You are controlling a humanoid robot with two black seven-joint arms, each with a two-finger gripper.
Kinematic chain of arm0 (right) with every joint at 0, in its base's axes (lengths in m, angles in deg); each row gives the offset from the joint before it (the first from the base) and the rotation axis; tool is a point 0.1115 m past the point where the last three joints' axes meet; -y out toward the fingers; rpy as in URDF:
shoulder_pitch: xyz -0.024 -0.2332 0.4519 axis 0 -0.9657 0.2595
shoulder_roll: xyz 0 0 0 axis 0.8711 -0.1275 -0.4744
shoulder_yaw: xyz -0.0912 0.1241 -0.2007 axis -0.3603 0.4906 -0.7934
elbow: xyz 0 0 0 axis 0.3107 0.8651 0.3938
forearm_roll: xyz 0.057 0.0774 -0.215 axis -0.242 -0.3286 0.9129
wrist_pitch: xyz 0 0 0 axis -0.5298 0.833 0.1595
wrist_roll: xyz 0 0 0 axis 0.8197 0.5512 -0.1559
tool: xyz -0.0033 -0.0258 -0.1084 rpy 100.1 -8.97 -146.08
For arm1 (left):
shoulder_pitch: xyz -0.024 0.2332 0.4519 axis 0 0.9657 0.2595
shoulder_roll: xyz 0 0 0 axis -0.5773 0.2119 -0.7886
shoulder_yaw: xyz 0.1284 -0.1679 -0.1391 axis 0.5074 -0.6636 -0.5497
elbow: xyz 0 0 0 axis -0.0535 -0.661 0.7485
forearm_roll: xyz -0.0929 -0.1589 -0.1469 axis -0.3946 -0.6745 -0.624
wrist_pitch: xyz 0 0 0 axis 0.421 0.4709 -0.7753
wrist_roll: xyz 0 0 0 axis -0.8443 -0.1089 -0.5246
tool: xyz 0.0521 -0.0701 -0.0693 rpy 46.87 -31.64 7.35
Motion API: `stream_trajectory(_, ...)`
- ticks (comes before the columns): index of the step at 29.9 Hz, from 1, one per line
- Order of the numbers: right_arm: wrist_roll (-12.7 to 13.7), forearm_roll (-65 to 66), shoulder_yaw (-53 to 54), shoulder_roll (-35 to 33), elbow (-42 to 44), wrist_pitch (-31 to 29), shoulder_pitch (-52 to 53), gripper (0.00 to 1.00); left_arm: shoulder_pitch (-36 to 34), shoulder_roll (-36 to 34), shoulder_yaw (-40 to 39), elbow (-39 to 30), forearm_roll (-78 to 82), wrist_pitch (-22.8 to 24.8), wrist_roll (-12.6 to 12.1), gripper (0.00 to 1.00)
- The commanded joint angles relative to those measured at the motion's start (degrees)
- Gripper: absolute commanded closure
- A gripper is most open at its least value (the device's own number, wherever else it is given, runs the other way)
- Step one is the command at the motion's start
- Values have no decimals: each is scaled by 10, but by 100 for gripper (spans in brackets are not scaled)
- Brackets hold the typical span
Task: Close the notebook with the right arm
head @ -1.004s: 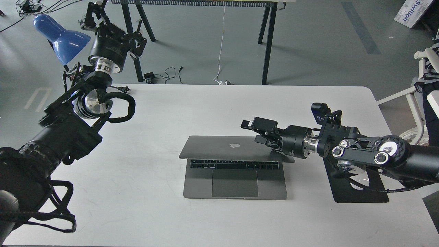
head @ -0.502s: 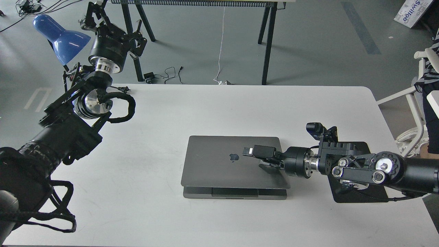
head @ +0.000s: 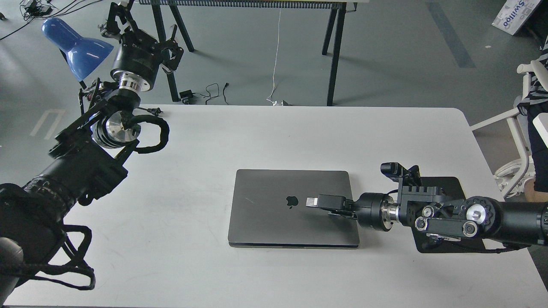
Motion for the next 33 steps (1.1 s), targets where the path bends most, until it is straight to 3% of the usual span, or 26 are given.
stream_trajectory(1, 0, 3, 0, 1, 4, 1, -1, 1, 0, 0, 0, 0, 0, 0, 0, 0)
stream_trajectory(22, 0, 27, -3, 20, 24, 20, 7, 1, 0, -1, 0, 0, 0, 0, 0, 0)
stream_trajectory(33, 0, 18, 299, -74, -41, -3, 30, 1, 0, -1, 0, 0, 0, 0, 0, 0)
